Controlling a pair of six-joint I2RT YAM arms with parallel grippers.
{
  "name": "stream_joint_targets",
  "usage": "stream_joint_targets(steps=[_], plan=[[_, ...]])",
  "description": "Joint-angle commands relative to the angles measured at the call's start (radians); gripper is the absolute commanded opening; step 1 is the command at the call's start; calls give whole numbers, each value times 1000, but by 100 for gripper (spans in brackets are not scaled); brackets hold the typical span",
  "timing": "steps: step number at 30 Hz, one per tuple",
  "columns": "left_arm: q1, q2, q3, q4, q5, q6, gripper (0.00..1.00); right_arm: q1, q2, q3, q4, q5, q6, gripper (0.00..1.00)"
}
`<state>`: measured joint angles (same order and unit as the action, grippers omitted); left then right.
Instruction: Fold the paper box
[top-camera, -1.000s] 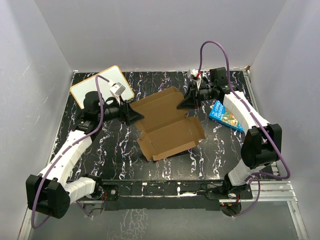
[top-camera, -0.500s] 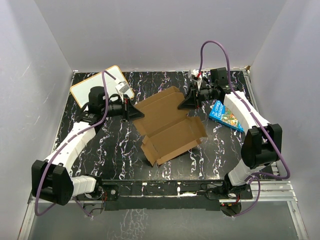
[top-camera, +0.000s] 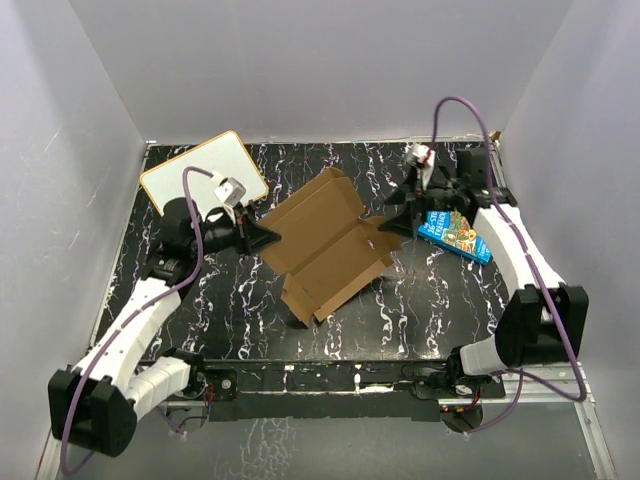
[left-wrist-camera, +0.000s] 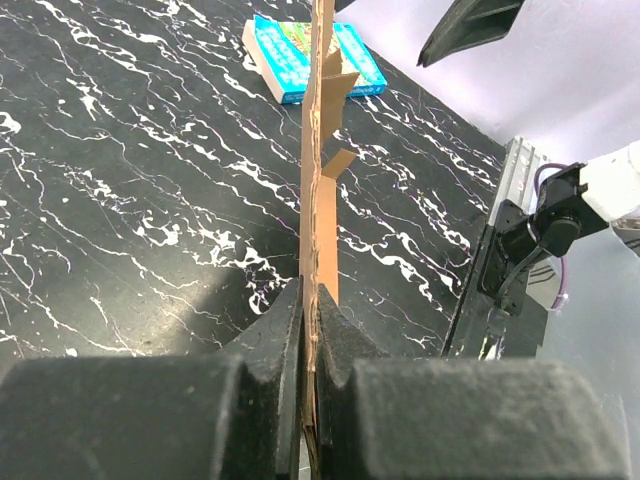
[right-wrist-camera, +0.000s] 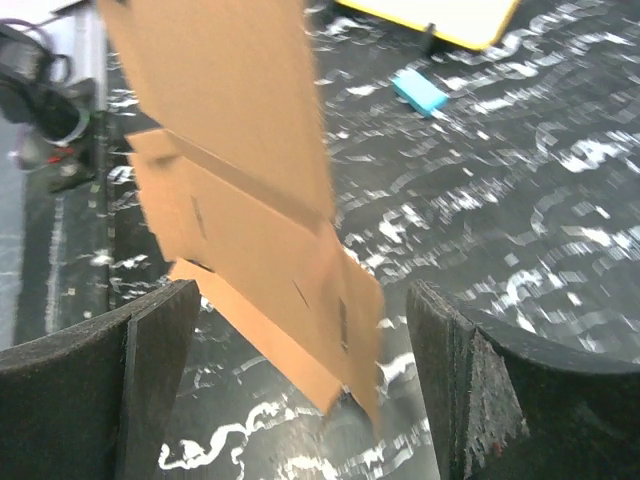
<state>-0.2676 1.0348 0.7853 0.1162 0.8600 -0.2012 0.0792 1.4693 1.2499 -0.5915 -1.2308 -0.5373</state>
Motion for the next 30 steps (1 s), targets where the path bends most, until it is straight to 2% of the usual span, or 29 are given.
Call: stream_joint_targets(steps=[1, 4, 9, 19, 25, 28, 30], plan=[[1, -98, -90, 124, -49, -14, 0, -131, -126, -168, 230, 69, 110, 91], [0, -102, -100, 95, -47, 13, 0, -191, -163, -300, 358, 137, 195, 91], [1, -86, -71, 22, -84, 34, 0, -208, -144, -372, 422, 141, 198, 92], [0, 8, -27, -82, -141, -118, 0, -216, -141, -535, 688, 96, 400, 89], [1, -35, -64, -39, -139, -86, 0, -256, -6, -443, 710, 65, 532, 75], [0, -50, -74, -10, -112, -56, 0, -256, 52, -413, 706, 18, 551, 65], [0, -56, -71, 1, -97, -40, 0, -249, 77, -397, 707, 18, 559, 55]])
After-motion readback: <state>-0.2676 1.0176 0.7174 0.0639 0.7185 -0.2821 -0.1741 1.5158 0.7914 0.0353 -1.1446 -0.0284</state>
